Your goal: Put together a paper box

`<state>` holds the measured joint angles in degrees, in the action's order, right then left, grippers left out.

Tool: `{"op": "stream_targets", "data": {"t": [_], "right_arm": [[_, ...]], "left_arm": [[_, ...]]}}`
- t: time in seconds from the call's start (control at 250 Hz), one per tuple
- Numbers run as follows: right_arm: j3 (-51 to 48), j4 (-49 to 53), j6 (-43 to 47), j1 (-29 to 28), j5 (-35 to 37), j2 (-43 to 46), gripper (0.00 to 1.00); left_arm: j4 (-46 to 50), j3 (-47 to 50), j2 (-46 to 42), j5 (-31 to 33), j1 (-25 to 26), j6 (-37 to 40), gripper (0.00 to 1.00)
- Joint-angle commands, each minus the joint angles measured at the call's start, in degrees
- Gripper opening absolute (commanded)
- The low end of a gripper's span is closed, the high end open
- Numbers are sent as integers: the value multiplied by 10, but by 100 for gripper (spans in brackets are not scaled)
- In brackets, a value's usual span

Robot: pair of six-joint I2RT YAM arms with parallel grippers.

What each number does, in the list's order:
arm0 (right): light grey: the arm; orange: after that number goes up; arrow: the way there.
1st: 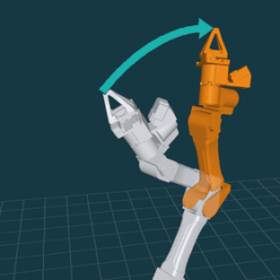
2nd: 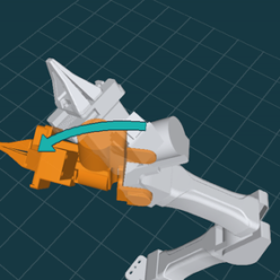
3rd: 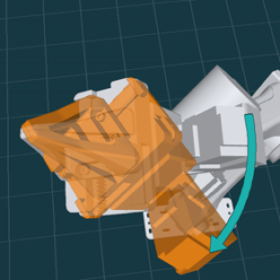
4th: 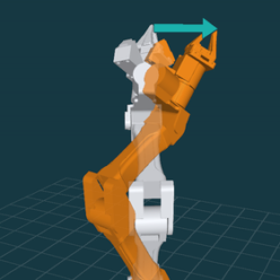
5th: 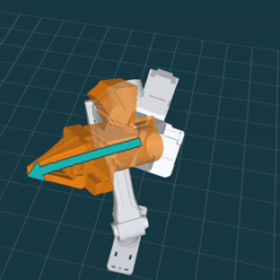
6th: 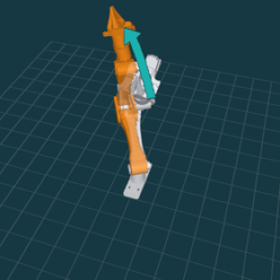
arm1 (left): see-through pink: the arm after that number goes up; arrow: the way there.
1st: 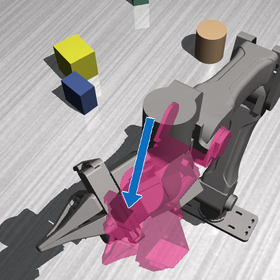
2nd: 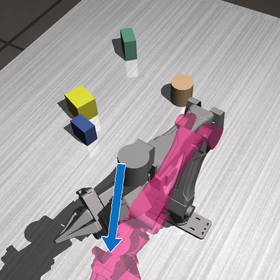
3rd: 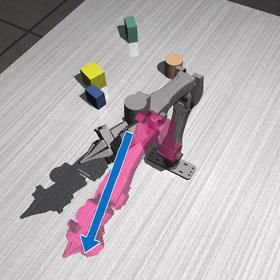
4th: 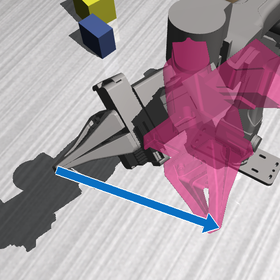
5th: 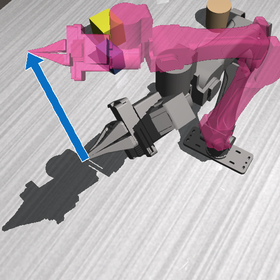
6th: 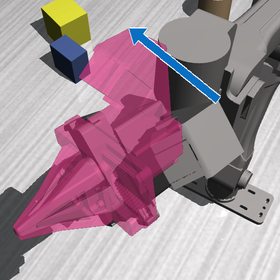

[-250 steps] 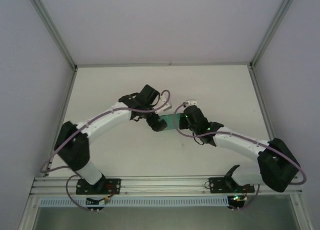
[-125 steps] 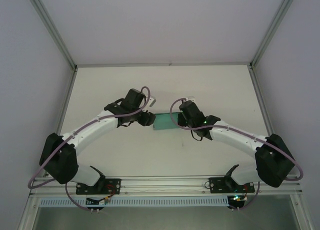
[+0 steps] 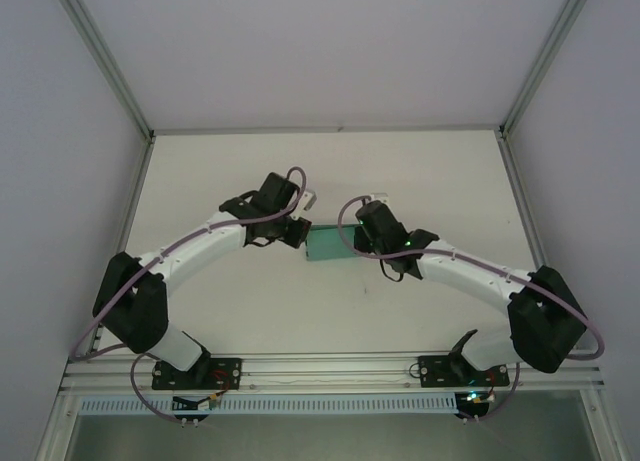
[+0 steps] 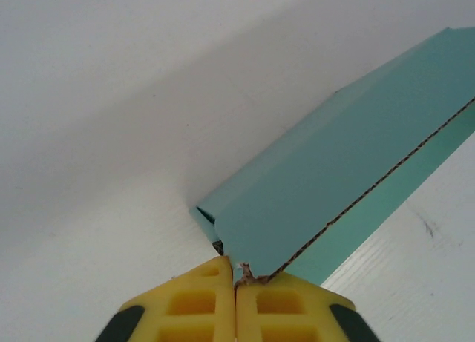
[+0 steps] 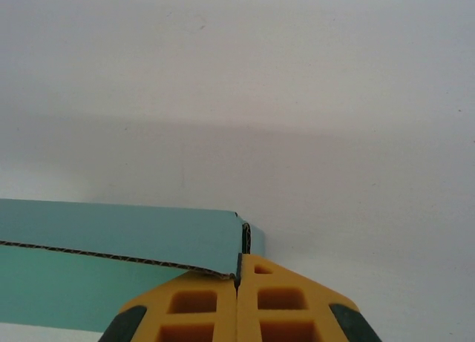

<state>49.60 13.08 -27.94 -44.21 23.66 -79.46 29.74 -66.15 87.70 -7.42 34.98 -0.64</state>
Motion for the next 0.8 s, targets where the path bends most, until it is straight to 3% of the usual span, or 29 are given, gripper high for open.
{"op": "stream_targets", "data": {"t": [0.0,0.16,0.26,0.379,0.579,0.799], "right_arm": [[-7,97,-15,-13,-25,-30,0],[5,113,-35,-28,0,-40,0],[9,117,-48,-33,5,-49,0],[17,131,-56,-39,18,-58,0],[19,129,-70,-41,26,-61,0],[-8,90,-67,-43,32,-53,0]], "left_arm": [[28,-39,12,-7,8,-64,2],[69,-69,34,14,9,-170,4],[88,-78,39,26,9,-199,8],[109,-91,50,59,12,-207,9],[79,-58,61,48,16,-248,7],[18,24,57,91,53,-221,4]]}}
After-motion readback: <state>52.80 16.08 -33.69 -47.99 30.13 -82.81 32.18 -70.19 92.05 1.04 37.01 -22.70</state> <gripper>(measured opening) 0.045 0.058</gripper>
